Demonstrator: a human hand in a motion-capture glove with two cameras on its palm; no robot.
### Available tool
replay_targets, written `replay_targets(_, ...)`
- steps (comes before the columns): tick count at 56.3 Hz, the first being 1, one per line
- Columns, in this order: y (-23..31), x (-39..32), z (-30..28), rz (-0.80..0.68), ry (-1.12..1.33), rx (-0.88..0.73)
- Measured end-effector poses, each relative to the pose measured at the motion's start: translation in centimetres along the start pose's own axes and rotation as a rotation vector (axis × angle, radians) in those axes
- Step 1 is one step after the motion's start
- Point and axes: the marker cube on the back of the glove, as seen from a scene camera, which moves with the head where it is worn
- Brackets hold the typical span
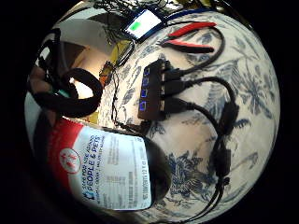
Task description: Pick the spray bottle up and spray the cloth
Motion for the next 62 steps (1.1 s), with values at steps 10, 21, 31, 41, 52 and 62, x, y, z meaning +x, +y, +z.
replay_targets(10,0.7,-2.3,-0.4,-0.050,-0.036,-0.148)
replay_targets(21,5.1,-9.4,-3.6,-0.124,-0.099,-0.168)
replay_targets(31,10.6,-17.9,-5.3,-0.023,0.191,-0.393)
replay_targets(41,12.9,-18.9,-3.4,0.147,0.610,-0.594)
replay_targets(52,15.2,-12.8,2.2,0.334,0.890,-0.759)
replay_targets(62,16.2,-7.1,6.0,0.423,1.068,-0.851)
